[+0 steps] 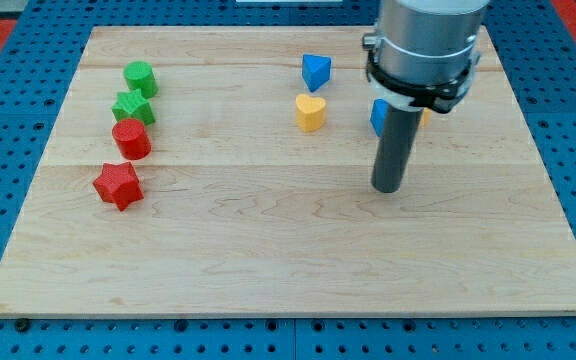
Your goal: Push the yellow hexagon towards up
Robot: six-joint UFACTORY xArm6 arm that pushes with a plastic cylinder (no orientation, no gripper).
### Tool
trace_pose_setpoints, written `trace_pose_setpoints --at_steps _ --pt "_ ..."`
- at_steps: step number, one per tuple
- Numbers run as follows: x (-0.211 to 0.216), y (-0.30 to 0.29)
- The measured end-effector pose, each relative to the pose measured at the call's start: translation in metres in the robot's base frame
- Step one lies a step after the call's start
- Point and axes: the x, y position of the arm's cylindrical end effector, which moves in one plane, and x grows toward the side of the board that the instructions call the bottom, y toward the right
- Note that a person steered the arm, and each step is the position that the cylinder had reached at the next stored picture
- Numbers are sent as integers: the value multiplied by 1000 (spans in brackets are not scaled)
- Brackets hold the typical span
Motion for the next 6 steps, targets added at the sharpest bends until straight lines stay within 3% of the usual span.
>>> trace_pose_setpoints --at_steps 2,6 --pt "-53 44" --pt "-172 32"
